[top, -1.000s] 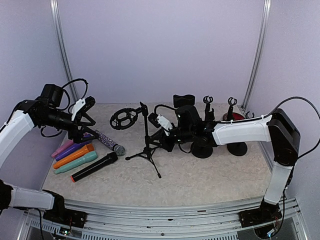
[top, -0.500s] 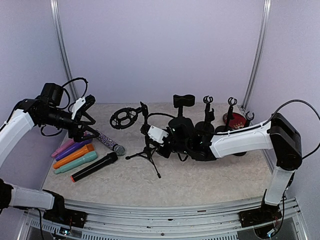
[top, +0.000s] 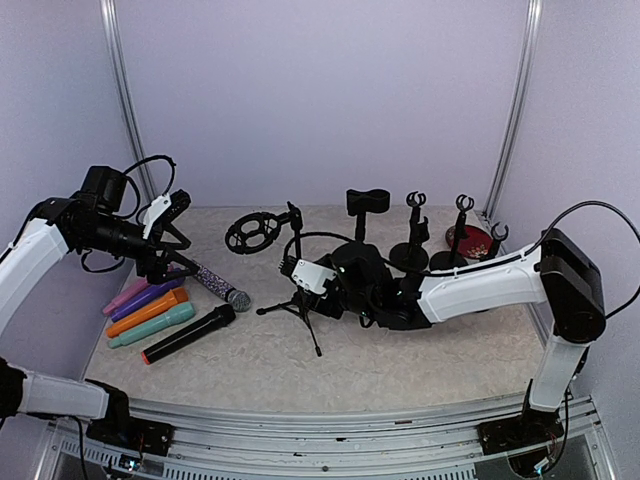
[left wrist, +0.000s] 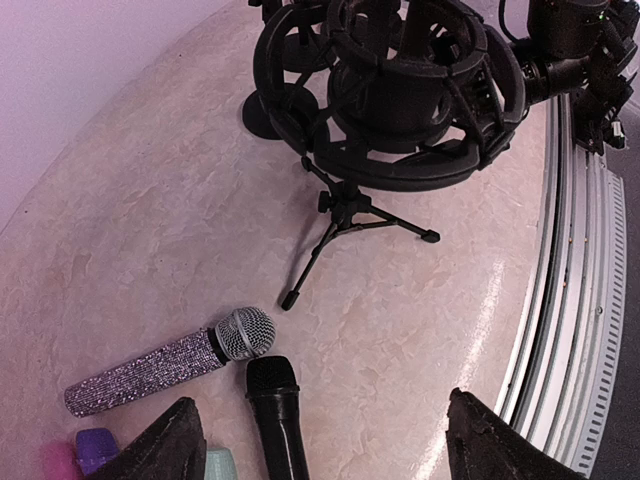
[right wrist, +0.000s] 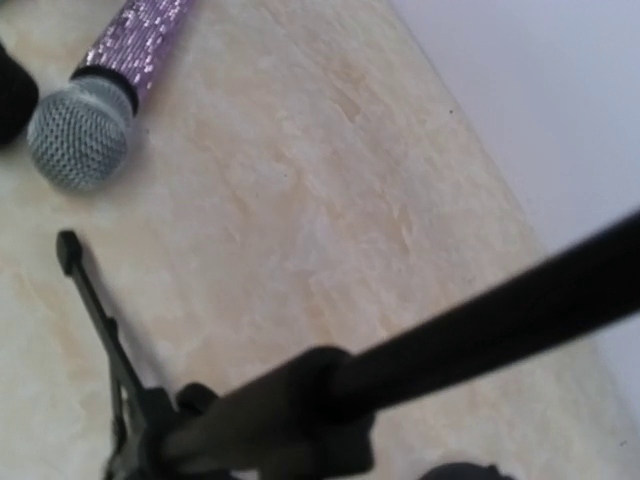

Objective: Remove the microphone from the stand

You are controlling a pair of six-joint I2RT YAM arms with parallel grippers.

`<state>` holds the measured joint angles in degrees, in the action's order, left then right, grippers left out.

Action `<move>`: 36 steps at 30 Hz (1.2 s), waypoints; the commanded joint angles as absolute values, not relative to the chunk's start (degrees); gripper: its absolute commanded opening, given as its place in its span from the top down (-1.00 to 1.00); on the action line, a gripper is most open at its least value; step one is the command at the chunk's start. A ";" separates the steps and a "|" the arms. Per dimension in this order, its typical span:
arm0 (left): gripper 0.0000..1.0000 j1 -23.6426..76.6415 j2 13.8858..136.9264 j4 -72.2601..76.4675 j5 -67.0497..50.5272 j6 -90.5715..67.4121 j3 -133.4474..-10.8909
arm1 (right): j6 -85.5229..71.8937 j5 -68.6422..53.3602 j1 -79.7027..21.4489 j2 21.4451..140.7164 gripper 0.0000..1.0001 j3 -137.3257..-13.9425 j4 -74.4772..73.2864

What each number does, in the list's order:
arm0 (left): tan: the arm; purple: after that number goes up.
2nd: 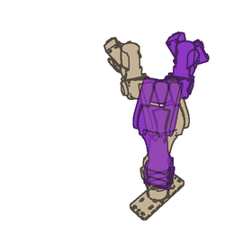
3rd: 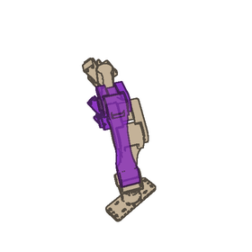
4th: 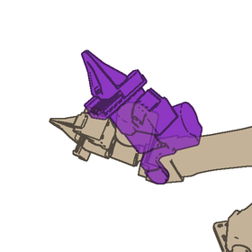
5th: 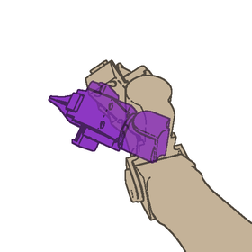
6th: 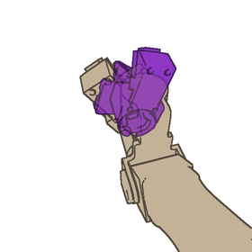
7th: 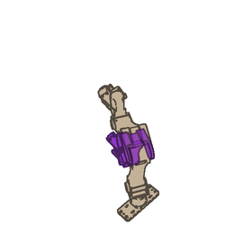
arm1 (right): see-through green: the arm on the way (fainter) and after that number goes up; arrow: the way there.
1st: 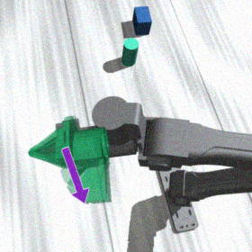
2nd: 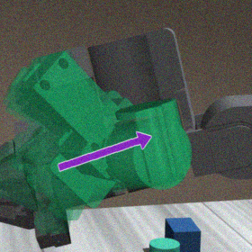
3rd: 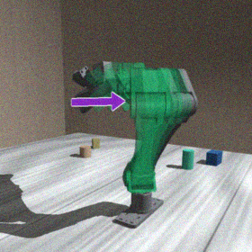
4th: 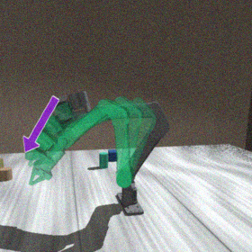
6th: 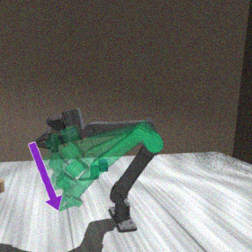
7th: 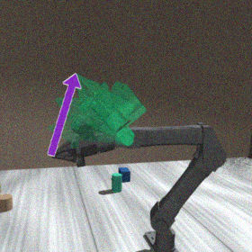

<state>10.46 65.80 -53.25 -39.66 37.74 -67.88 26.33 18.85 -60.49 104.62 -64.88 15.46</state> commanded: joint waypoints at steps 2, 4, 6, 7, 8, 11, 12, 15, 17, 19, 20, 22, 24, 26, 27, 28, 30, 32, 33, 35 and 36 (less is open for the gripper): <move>-0.61 10.41 64.69 -53.09 -39.38 38.21 -69.05 | 20.42 16.28 -60.83 99.01 -0.48 -66.42 14.27; -0.61 10.29 64.66 -53.13 -39.37 38.24 -69.03 | 15.86 13.29 -60.03 97.55 -0.52 -65.96 13.30; -0.61 10.20 64.59 -53.13 -39.52 38.21 -68.92 | 9.12 6.97 -57.42 97.00 -0.49 -66.01 10.68; -0.61 10.20 64.58 -53.09 -39.57 38.23 -68.98 | 5.16 1.66 -55.41 97.00 -0.44 -66.18 9.43; -0.61 10.17 64.54 -53.10 -39.62 38.23 -68.99 | 1.24 -3.96 -53.11 97.15 -0.37 -66.29 8.42; -0.61 10.11 64.23 -53.30 -39.81 38.28 -69.04 | -8.84 -22.40 -46.30 98.86 -0.06 -66.00 9.15; -0.61 10.11 64.20 -53.46 -39.77 38.49 -69.08 | -10.98 -26.62 -45.02 99.62 0.04 -66.15 9.67; -0.61 9.89 63.70 -53.71 -39.91 38.94 -68.92 | -15.07 -35.32 -43.05 102.50 0.00 -68.01 9.99; -0.61 9.85 63.46 -53.68 -40.13 38.97 -68.90 | -16.04 -37.34 -42.83 104.14 -0.04 -69.27 9.45; -0.61 9.80 63.42 -53.77 -40.13 39.01 -68.82 | -16.61 -38.35 -42.72 105.46 -0.07 -70.16 9.22; -0.61 9.84 63.41 -53.79 -40.07 39.02 -68.82 | -16.91 -38.93 -42.72 106.16 -0.08 -70.51 9.22; -0.61 9.84 63.35 -53.80 -40.03 39.13 -68.74 | -17.27 -39.66 -42.68 107.60 -0.08 -71.52 8.50; -0.61 9.83 63.28 -53.90 -39.98 39.28 -68.58 | -17.63 -39.08 -42.71 108.46 -0.05 -71.72 8.65; -0.61 9.84 63.20 -53.90 -39.91 39.33 -68.43 | -18.19 -37.58 -42.71 108.93 0.00 -71.62 9.16; -0.61 9.84 63.19 -53.86 -39.86 39.40 -68.38 | -18.19 -36.89 -42.79 109.23 0.01 -71.88 8.97; -0.61 9.80 63.19 -53.94 -39.84 39.46 -68.41 | -18.24 -36.64 -42.76 109.42 0.02 -71.96 9.10; -0.61 9.84 63.18 -53.96 -39.88 39.47 -68.36 | -18.85 -36.48 -42.80 109.60 0.02 -71.75 10.24; -0.61 9.90 63.19 -53.92 -39.75 39.55 -68.34 | -19.25 -36.56 -42.88 109.91 0.02 -72.01 10.88; -0.61 9.85 63.24 -53.84 -39.81 39.51 -68.37 | -19.25 -36.63 -42.96 110.12 0.02 -72.36 10.90; -0.61 9.80 63.24 -53.95 -39.73 39.51 -68.44 | -19.29 -36.72 -43.13 110.57 0.04 -72.82 11.06; -0.61 9.83 63.19 -53.96 -39.68 39.55 -68.43 | -19.34 -36.78 -43.23 110.78 0.05 -72.98 11.14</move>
